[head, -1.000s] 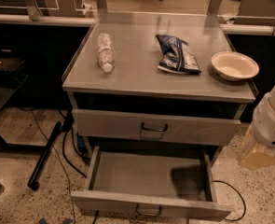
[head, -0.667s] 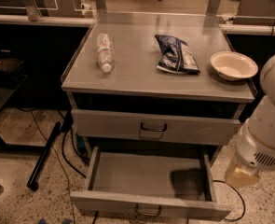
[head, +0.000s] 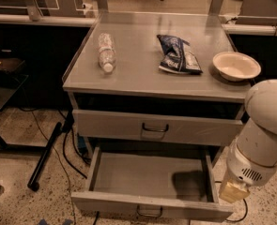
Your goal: Close middle drawer
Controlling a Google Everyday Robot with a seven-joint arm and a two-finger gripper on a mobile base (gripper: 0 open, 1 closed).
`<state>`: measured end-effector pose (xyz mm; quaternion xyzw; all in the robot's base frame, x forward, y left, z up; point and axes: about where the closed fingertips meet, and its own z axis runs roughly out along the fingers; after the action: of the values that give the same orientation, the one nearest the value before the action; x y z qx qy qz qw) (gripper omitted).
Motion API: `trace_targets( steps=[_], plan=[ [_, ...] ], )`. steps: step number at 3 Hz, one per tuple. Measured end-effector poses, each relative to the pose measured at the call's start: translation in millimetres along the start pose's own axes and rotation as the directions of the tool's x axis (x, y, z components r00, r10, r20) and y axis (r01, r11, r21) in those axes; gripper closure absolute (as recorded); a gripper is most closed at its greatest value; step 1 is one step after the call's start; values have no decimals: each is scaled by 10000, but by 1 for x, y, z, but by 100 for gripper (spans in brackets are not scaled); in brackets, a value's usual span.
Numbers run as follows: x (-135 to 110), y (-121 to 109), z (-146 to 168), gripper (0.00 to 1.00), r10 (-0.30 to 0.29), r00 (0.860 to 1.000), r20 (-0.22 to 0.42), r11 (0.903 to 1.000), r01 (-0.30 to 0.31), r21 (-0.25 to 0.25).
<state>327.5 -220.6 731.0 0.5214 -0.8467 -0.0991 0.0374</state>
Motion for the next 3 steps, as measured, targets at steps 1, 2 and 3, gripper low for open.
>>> trace_targets(
  steps=[1,2,3],
  plan=[
    [0,3,26,100,-29,10000,23,9995,29,-316],
    [-5,2,74,100,35,9999,111,9967,-26,-806],
    [-11,-7,129,100,313,9993,218,9908,-281,-1326]
  ],
)
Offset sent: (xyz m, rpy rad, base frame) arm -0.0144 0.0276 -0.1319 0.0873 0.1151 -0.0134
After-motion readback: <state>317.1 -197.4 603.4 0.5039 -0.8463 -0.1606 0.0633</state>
